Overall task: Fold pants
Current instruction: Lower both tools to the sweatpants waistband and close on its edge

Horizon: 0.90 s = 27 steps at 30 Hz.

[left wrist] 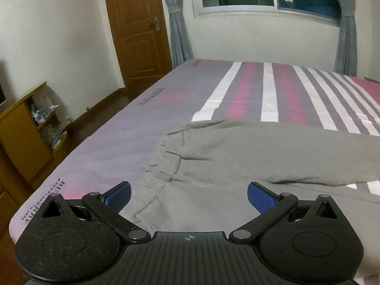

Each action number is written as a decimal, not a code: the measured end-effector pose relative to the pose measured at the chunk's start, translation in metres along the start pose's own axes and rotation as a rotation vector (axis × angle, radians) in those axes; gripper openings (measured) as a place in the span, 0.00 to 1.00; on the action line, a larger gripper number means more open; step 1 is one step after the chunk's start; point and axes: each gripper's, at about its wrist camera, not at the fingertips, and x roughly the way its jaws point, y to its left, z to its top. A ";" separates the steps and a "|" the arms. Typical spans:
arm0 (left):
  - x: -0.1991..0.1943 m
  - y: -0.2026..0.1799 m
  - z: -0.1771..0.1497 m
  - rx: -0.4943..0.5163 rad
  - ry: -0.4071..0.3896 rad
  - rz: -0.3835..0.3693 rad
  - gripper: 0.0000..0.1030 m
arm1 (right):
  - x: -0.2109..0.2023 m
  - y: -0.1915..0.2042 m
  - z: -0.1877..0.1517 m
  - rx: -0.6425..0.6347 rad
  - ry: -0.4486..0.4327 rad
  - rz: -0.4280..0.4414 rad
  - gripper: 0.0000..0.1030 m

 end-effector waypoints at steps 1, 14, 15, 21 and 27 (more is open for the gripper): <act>0.004 0.000 0.002 0.003 0.004 0.001 1.00 | 0.004 0.001 0.001 -0.001 0.006 0.003 1.00; 0.054 0.006 0.021 0.004 0.044 0.012 1.00 | 0.056 0.017 0.014 -0.074 0.039 0.031 0.99; 0.060 0.007 0.023 0.003 0.049 0.012 1.00 | 0.061 0.017 0.015 -0.077 0.041 0.035 0.97; 0.094 0.012 0.030 0.000 0.077 0.032 1.00 | 0.090 0.022 0.021 -0.091 0.060 0.062 0.94; 0.136 0.019 0.038 -0.021 0.124 0.042 1.00 | 0.127 0.026 0.024 -0.106 0.098 0.093 0.90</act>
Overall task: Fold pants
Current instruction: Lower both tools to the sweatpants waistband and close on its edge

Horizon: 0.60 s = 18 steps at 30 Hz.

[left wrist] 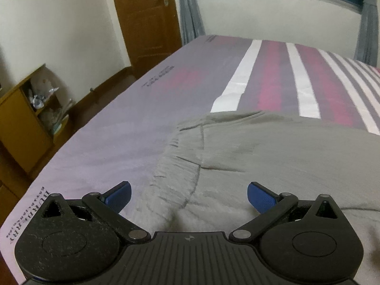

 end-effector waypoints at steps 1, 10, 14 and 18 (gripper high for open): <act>0.006 0.000 0.002 -0.003 0.003 0.003 1.00 | 0.006 0.000 0.002 0.000 0.005 0.004 0.89; 0.061 -0.003 0.016 -0.011 0.038 0.019 1.00 | 0.064 -0.006 0.013 -0.010 0.046 0.030 0.88; 0.087 -0.001 0.024 -0.029 0.059 0.016 1.00 | 0.095 -0.007 0.016 -0.047 0.070 0.043 0.88; 0.110 0.001 0.030 -0.046 0.072 0.016 1.00 | 0.129 -0.010 0.021 -0.059 0.109 0.055 0.88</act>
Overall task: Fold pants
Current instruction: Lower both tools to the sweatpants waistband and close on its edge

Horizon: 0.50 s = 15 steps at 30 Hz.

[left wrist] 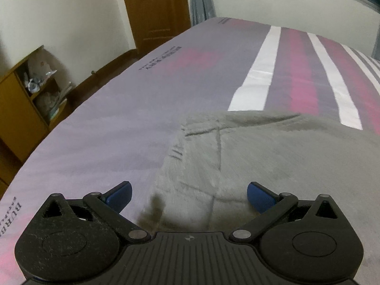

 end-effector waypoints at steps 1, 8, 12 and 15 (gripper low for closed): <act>0.005 0.000 0.002 -0.003 0.003 0.003 1.00 | 0.009 -0.001 0.003 -0.002 0.007 0.006 0.88; 0.039 0.007 0.012 -0.028 0.015 -0.038 0.84 | 0.073 -0.005 0.027 -0.127 0.061 0.009 0.88; 0.058 0.011 0.017 -0.069 0.056 -0.110 0.68 | 0.109 -0.014 0.044 -0.147 0.097 0.018 0.88; 0.065 0.003 0.016 -0.029 0.055 -0.127 0.57 | 0.134 -0.017 0.051 -0.182 0.141 0.018 0.88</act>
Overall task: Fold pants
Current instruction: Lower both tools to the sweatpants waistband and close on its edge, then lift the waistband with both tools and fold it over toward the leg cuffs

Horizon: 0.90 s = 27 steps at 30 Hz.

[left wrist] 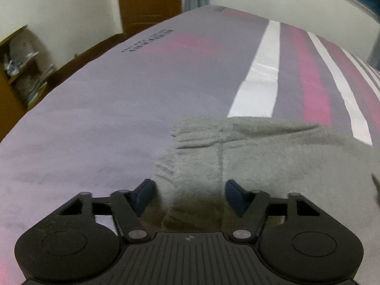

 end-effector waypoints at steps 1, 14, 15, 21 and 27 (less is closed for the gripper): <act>0.000 -0.002 -0.001 0.011 -0.005 -0.012 0.51 | 0.006 -0.002 0.001 -0.014 0.022 0.004 0.88; -0.014 -0.014 -0.005 0.066 -0.040 0.043 0.18 | 0.005 0.014 -0.003 -0.111 0.046 0.055 0.09; -0.017 -0.011 -0.006 0.059 -0.041 0.039 0.17 | -0.006 0.017 -0.005 -0.116 0.020 0.059 0.09; -0.050 -0.006 -0.014 0.043 -0.085 0.019 0.16 | -0.099 0.043 -0.030 -0.159 -0.122 0.076 0.08; -0.111 0.016 -0.056 0.017 -0.115 -0.035 0.14 | -0.183 0.084 -0.089 -0.191 -0.155 0.126 0.07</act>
